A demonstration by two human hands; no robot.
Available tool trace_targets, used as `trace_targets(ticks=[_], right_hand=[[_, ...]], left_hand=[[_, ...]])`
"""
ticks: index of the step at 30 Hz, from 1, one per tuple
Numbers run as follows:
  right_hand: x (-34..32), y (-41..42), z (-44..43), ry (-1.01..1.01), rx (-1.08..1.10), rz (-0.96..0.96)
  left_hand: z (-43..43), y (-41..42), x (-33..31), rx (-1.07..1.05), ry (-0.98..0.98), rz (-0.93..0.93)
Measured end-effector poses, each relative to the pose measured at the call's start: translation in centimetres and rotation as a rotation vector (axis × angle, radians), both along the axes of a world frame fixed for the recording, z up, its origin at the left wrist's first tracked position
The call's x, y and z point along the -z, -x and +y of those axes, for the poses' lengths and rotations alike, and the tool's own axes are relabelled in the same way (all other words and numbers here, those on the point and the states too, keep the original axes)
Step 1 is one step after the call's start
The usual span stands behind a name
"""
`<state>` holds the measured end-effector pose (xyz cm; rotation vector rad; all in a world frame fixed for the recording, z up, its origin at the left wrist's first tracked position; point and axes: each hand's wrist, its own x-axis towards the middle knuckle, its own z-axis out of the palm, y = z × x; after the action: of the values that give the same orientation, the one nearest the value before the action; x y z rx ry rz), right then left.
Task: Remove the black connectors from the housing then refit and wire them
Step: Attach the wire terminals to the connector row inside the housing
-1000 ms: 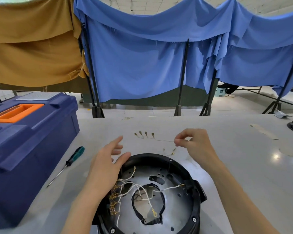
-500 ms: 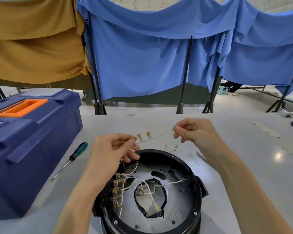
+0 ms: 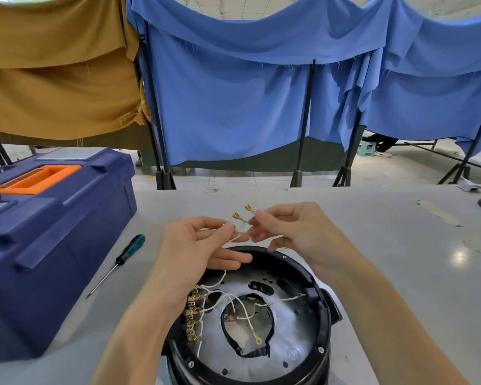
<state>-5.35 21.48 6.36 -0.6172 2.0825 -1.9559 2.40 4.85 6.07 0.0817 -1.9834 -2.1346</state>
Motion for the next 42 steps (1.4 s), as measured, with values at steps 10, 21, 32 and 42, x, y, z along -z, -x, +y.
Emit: trace_targets(ticks=[10,21,32,42], right_hand=[[0.2,-0.6,-1.0,0.100,-0.029,-0.076],[1.3,-0.5,-1.5,-0.087,-0.245,-0.160],[2.6,0.6,-1.3,-0.379,-0.222,-0.148],[3.4,1.3,-1.1,-0.579,-0.128,-0.015]], left_hand=[[-0.4,-0.6,-0.2,0.178,0.158,-0.057],[-5.4,-0.9,1.2,-0.153,0.991,-0.385],[-4.6,0.0,2.0,-0.030,1.085,-0.338],[-5.6,0.1,2.2,-0.118,1.046,-0.461]])
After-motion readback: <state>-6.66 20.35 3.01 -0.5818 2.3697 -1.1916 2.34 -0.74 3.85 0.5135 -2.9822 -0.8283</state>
